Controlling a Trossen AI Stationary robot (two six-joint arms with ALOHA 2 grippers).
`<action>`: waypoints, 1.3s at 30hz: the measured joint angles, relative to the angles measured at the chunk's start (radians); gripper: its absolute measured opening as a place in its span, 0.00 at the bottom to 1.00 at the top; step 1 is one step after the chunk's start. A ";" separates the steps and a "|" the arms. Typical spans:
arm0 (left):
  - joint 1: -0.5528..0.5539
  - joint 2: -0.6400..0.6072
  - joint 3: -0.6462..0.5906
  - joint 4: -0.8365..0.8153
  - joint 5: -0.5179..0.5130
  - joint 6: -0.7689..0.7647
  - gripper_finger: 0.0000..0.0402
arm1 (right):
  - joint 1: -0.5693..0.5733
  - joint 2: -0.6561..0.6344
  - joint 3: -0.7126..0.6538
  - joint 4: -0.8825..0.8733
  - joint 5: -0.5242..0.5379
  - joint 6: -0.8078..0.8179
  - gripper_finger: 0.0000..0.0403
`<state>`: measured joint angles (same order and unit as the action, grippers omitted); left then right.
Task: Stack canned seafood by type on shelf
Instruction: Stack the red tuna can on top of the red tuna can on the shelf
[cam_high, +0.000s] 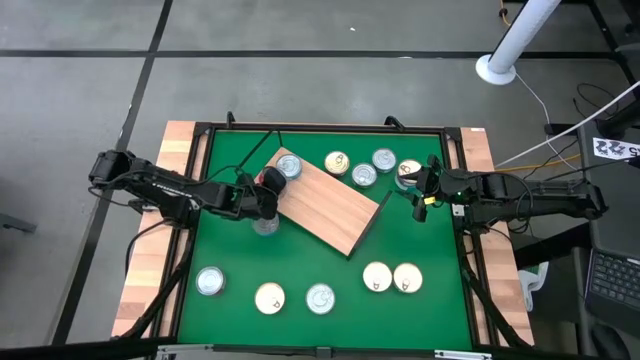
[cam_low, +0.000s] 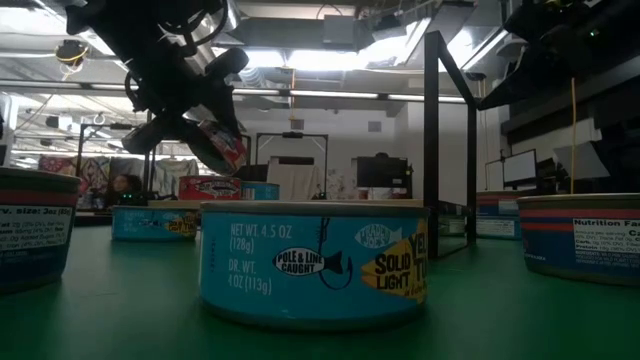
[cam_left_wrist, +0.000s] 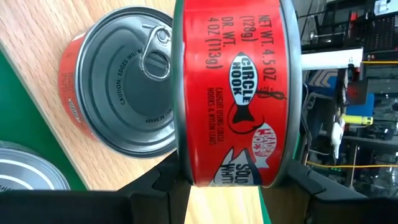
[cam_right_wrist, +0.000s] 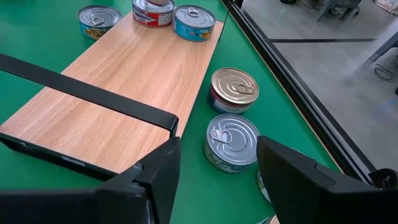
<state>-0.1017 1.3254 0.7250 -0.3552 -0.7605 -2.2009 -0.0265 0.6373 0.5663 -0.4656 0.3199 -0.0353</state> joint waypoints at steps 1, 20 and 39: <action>0.000 0.000 0.000 -0.001 0.000 0.000 0.39 | 0.000 0.000 0.000 0.000 0.000 0.000 0.52; 0.000 -0.001 0.001 -0.060 0.074 0.028 0.39 | 0.000 0.000 0.000 0.000 0.000 0.000 0.52; 0.047 -0.001 0.001 -0.042 0.084 0.001 0.39 | 0.000 0.000 0.000 0.000 0.000 0.000 0.52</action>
<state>-0.0552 1.3243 0.7261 -0.3969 -0.6769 -2.1994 -0.0263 0.6369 0.5665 -0.4660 0.3202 -0.0353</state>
